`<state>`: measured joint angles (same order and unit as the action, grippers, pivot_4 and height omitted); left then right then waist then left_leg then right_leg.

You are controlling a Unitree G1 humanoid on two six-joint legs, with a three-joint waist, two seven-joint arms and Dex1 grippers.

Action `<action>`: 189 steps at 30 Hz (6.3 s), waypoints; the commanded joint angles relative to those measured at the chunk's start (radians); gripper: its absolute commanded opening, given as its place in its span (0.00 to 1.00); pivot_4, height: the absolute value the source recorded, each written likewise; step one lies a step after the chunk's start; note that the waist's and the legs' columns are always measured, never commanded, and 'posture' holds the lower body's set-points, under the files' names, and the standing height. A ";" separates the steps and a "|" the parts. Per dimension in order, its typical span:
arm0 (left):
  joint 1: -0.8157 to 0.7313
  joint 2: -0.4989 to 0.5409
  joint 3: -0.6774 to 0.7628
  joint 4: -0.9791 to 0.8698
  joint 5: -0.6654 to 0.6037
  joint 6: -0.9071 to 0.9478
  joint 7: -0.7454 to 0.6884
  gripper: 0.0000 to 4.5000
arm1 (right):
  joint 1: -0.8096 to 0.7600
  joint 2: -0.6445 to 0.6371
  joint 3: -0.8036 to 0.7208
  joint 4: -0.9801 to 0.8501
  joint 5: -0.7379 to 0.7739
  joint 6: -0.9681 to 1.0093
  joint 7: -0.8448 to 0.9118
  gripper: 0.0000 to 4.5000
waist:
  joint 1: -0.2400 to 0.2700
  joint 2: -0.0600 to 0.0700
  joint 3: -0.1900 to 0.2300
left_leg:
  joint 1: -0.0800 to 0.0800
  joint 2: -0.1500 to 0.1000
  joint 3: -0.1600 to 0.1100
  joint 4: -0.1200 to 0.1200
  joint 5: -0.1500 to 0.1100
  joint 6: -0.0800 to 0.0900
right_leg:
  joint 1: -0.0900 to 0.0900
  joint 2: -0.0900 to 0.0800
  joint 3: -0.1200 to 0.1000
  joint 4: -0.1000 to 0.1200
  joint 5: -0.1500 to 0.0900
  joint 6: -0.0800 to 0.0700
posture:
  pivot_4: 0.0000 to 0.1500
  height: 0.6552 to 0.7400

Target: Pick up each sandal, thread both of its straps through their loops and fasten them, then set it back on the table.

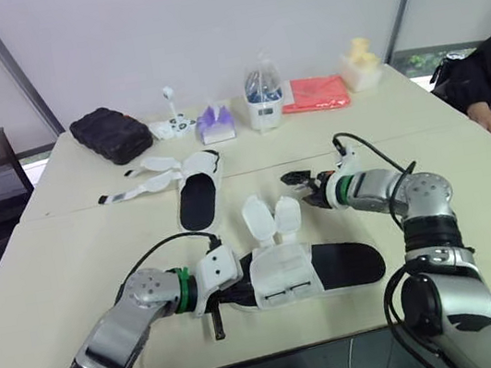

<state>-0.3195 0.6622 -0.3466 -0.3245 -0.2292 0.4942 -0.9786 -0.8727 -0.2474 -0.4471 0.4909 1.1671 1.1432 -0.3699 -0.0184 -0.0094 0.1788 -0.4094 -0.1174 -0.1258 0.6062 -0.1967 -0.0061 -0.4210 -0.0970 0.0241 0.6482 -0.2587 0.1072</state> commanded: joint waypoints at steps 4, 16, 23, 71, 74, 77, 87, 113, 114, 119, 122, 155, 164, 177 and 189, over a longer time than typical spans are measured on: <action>0.025 0.004 0.007 -0.027 0.000 0.008 0.000 0.00 | -0.050 0.018 -0.008 0.049 -0.099 -0.095 0.077 0.94 | -0.001 0.000 0.000 | 0.000 0.000 0.000 0.000 0.000 0.000 | 0.000 0.000 0.000 0.000 0.000 0.000 | 1.00 1.00; 0.023 -0.003 -0.006 -0.037 0.012 0.004 0.004 0.00 | -0.105 0.024 -0.003 0.187 -0.253 -0.176 0.228 0.01 | -0.001 0.000 0.000 | 0.000 0.000 0.000 0.000 0.000 0.000 | 0.000 0.001 0.000 0.001 0.000 0.000 | 1.00 1.00; 0.023 -0.002 -0.006 -0.041 0.024 0.007 0.011 0.00 | -0.064 -0.070 0.168 -0.086 -0.326 -0.238 0.672 0.01 | 0.001 0.002 0.001 | 0.000 0.000 0.000 0.001 0.000 0.000 | 0.000 0.001 0.000 0.001 0.000 0.000 | 1.00 1.00; 0.018 -0.044 0.008 0.012 0.013 -0.012 -0.010 0.00 | 1.041 -0.816 0.116 -1.098 0.131 -0.273 1.084 0.99 | 0.031 0.004 -0.001 | 0.002 0.004 -0.004 0.008 -0.006 0.003 | 0.013 0.000 -0.003 -0.013 -0.003 -0.003 | 1.00 1.00; 0.015 -0.057 0.007 0.019 0.012 -0.015 -0.004 0.00 | 1.086 -0.790 0.172 -1.160 0.094 -0.253 1.073 0.99 | 0.032 0.004 -0.001 | 0.001 0.004 -0.003 0.008 -0.007 0.004 | 0.014 0.000 -0.003 -0.017 -0.002 -0.003 | 1.00 1.00; 0.016 -0.065 0.008 0.018 0.011 -0.012 0.000 0.00 | 1.097 -0.753 0.233 -1.176 0.055 -0.246 1.045 0.99 | 0.033 0.004 -0.001 | 0.001 0.003 -0.002 0.008 -0.007 0.005 | 0.014 -0.001 -0.004 -0.018 -0.002 -0.002 | 1.00 1.00; 0.051 -0.098 0.015 -0.019 0.011 0.021 0.060 0.00 | 1.034 -0.605 0.378 -1.115 -0.026 -0.235 1.016 0.99 | 0.033 0.002 -0.002 | 0.001 0.003 -0.002 0.009 -0.008 0.005 | 0.014 0.000 -0.004 -0.018 -0.001 -0.001 | 1.00 1.00; 0.031 -0.111 0.017 0.002 0.023 0.034 0.105 0.00 | 0.831 -0.384 0.423 -0.860 0.046 -0.068 0.988 0.01 | 0.033 0.001 -0.003 | 0.001 0.003 -0.003 0.009 -0.008 0.005 | 0.014 0.000 -0.005 -0.018 0.000 0.000 | 1.00 1.00; 0.034 -0.110 0.018 0.002 0.024 0.032 0.106 0.00 | 0.824 -0.395 0.396 -0.876 0.080 -0.064 0.995 0.01 | 0.033 0.001 -0.003 | 0.001 0.003 -0.003 0.009 -0.008 0.005 | 0.014 0.000 -0.005 -0.018 0.000 0.000 | 1.00 1.00; 0.045 -0.106 0.021 -0.005 0.021 0.032 0.111 0.00 | 0.758 -0.476 0.276 -0.899 0.214 -0.026 1.020 0.01 | 0.032 0.001 -0.003 | 0.001 0.003 -0.003 0.009 -0.008 0.005 | 0.014 0.000 -0.004 -0.018 0.000 0.001 | 1.00 1.00; 0.046 -0.104 0.020 -0.005 0.021 0.032 0.110 0.00 | 0.701 -0.523 0.248 -0.885 0.247 -0.010 1.035 0.01 | 0.033 0.001 -0.003 | 0.001 0.003 -0.003 0.009 -0.008 0.005 | 0.014 0.000 -0.005 -0.018 0.000 0.000 | 1.00 1.00; 0.048 -0.099 0.002 0.012 0.040 0.018 0.107 0.00 | 0.493 -0.509 0.502 -0.589 -0.240 -0.033 1.294 0.01 | 0.032 0.001 -0.003 | 0.000 0.003 -0.003 0.008 -0.008 0.005 | 0.013 0.000 -0.005 -0.018 0.001 0.001 | 1.00 1.00; 0.050 -0.094 0.000 0.011 0.040 0.017 0.107 0.00 | 0.501 -0.470 0.495 -0.605 -0.300 -0.049 1.270 0.01 | 0.031 0.001 -0.003 | 0.000 0.003 -0.003 0.007 -0.008 0.005 | 0.013 0.000 -0.005 -0.018 0.001 0.001 | 1.00 1.00; 0.054 -0.097 -0.004 0.013 0.034 0.018 0.103 0.00 | 0.522 -0.464 0.378 -0.736 -0.212 -0.055 1.293 0.01 | 0.031 0.001 -0.003 | 0.000 0.003 -0.003 0.007 -0.008 0.005 | 0.013 0.000 -0.005 -0.018 0.001 0.001 | 1.00 1.00; 0.051 -0.110 -0.012 0.032 0.039 0.003 0.105 0.00 | 0.570 -0.534 0.494 -0.794 -0.373 -0.180 1.355 0.01 | 0.032 0.001 -0.003 | 0.000 0.003 -0.003 0.007 -0.008 0.005 | 0.013 0.000 -0.005 -0.018 0.001 0.001 | 1.00 1.00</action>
<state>-0.2788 0.5484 -0.3433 -0.3047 -0.2067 0.4911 -0.8737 -0.3073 -0.7660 0.0354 -0.2765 0.8242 0.9928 0.9753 0.0132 -0.0083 0.1756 -0.4090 -0.1142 -0.1287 0.6137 -0.2044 -0.0012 -0.4082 -0.0972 0.0188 0.6299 -0.2580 0.1082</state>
